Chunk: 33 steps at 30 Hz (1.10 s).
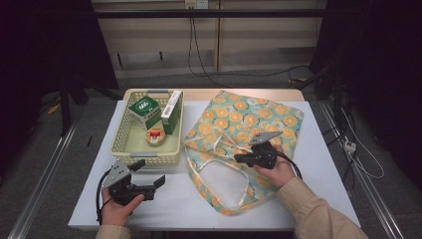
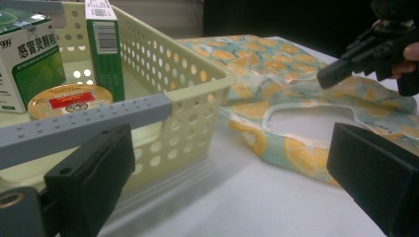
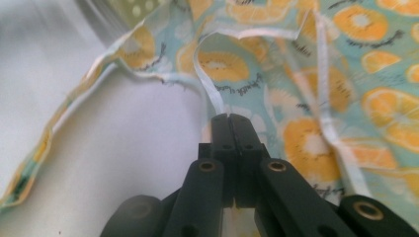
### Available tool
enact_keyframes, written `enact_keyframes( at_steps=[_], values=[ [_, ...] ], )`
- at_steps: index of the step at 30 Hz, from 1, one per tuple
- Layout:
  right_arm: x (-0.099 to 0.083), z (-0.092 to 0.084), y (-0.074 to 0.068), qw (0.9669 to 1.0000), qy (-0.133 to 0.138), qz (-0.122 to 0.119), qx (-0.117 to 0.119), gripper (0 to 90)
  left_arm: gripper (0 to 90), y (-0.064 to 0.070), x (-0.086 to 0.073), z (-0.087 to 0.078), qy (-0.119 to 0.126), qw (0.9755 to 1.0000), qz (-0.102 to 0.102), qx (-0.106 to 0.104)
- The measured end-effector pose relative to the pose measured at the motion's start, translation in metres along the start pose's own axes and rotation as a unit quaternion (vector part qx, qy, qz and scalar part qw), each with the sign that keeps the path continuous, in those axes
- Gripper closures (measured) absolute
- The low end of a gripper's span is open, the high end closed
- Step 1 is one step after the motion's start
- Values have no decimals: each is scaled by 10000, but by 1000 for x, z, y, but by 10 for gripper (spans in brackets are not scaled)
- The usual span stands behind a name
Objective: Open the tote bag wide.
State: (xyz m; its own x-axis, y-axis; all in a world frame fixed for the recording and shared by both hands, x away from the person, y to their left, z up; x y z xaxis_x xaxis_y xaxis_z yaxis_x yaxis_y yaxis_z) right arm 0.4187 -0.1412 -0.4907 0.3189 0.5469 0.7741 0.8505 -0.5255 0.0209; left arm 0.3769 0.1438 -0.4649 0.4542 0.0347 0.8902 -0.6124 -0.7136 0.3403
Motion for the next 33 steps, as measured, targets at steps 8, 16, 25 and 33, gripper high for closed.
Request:
enact_keyframes(
  at_steps=[8, 16, 25, 33],
  values=[
    [12, -13, 30, 9995, 161, 230, -160, 900, 45, 2, -2, -1, -36, 10000, 25, -41],
    [9, -15, 61, 9977, 209, 562, -323, 900, 46, 4, -3, 0, -51, 9999, 72, -58],
    [-18, 1, 82, 9959, -18, 793, -441, 900, 48, 4, -3, 0, -50, 9999, 67, -60],
    [-30, 18, 85, 9963, -244, 634, -531, 900, 48, 3, -5, 0, -83, 9999, 71, -61]
  ],
)
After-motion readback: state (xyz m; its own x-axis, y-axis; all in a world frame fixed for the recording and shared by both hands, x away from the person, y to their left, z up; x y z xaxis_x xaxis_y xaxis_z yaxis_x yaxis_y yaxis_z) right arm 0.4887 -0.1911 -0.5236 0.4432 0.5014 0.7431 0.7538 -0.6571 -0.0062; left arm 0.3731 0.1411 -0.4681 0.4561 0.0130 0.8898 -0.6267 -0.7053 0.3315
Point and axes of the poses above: each handheld gripper's, and its own axes: z roughly forward along the jaws, x roughly out of its top, y roughly to its right, the point moved 10 cm from there along z, roughly forward along the jaws, and after that the axes turned 12 degrees about -z, right-handed, at the moved point
